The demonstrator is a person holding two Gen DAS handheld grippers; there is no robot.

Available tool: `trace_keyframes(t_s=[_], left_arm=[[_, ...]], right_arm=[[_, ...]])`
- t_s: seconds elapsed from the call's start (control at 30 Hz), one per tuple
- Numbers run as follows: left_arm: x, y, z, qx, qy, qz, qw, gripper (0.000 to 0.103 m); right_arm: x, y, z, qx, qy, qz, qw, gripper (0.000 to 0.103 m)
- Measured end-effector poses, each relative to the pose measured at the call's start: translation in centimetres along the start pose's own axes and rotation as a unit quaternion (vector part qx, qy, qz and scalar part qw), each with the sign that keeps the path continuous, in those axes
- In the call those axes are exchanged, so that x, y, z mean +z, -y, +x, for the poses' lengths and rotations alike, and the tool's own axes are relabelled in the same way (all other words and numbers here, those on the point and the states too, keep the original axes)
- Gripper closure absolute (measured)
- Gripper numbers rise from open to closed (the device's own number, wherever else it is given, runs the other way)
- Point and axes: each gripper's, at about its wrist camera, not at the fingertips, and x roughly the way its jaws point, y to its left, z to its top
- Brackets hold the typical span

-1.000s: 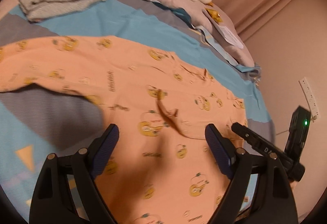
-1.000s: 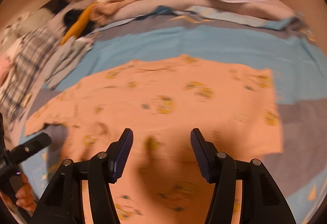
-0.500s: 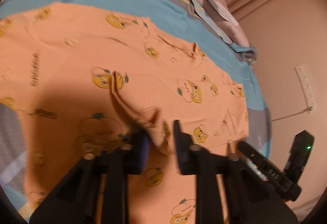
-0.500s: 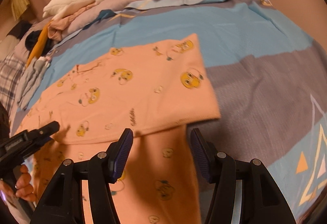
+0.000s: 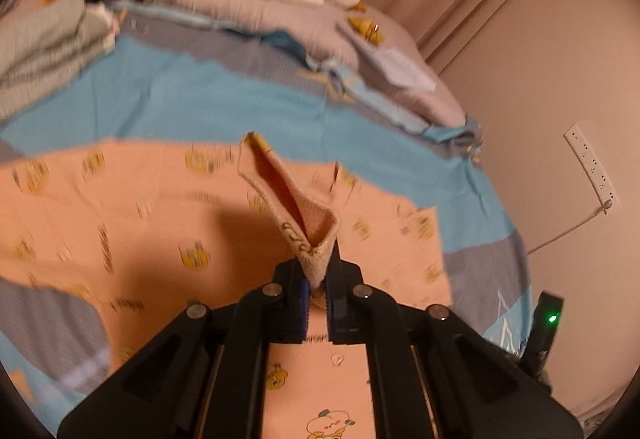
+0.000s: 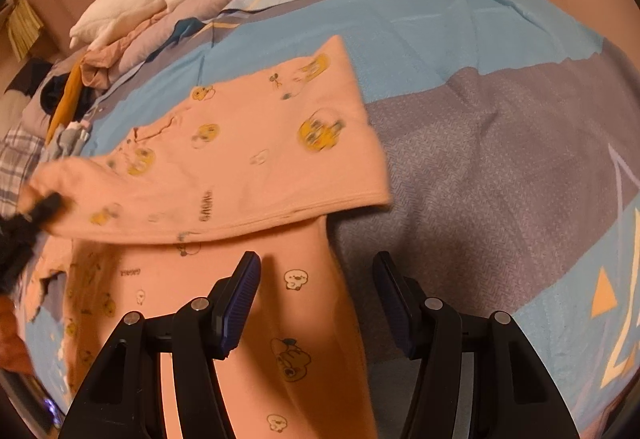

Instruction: Fold small clothes

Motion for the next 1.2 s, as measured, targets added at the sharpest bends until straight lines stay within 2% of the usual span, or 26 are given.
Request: trace_keyframes(t_s=[0.13, 0.37, 0.53, 0.57, 0.7, 0.77, 0.93, 1.2], left_arm=[[1.8, -0.3, -2.1, 0.019, 0.035, 0.01, 0.9992, 0.098], [3.3, -2.2, -4.5, 0.052, 0.065, 0.007, 0.9965, 0.098], [3.1, -3.1, -4.9, 0.071, 0.063, 0.009, 0.9954, 0.098], [3.0, -3.3, -5.0, 0.075, 0.063, 0.009, 0.9951, 0.098], [2.7, -4.0, -5.2, 0.09, 0.065, 0.015, 0.9937, 0.098], [2.4, -4.7, -5.0, 0.103, 0.062, 0.014, 0.9926, 0.097], [1.4, -6.6, -4.3, 0.113, 0.04, 0.003, 0.9928, 0.097], [0.2, -8.7, -3.7, 0.119, 0.017, -0.016, 0.9926, 0.097]], right_arm=[[0.1, 0.2, -0.2, 0.002, 0.003, 0.004, 1.0, 0.045], [1.0, 0.2, -0.9, 0.005, 0.019, 0.004, 1.0, 0.045], [1.9, -0.8, -0.4, 0.017, 0.024, 0.002, 1.0, 0.045], [2.1, -1.0, -0.2, 0.018, 0.024, 0.001, 1.0, 0.048], [2.6, -1.9, 1.3, 0.031, 0.008, 0.002, 0.999, 0.072], [2.7, -2.4, 2.4, 0.029, -0.005, 0.001, 1.0, 0.077], [2.5, -3.1, 3.2, 0.007, -0.011, -0.01, 1.0, 0.077], [2.6, -2.9, 3.1, 0.002, -0.015, -0.012, 1.0, 0.077]])
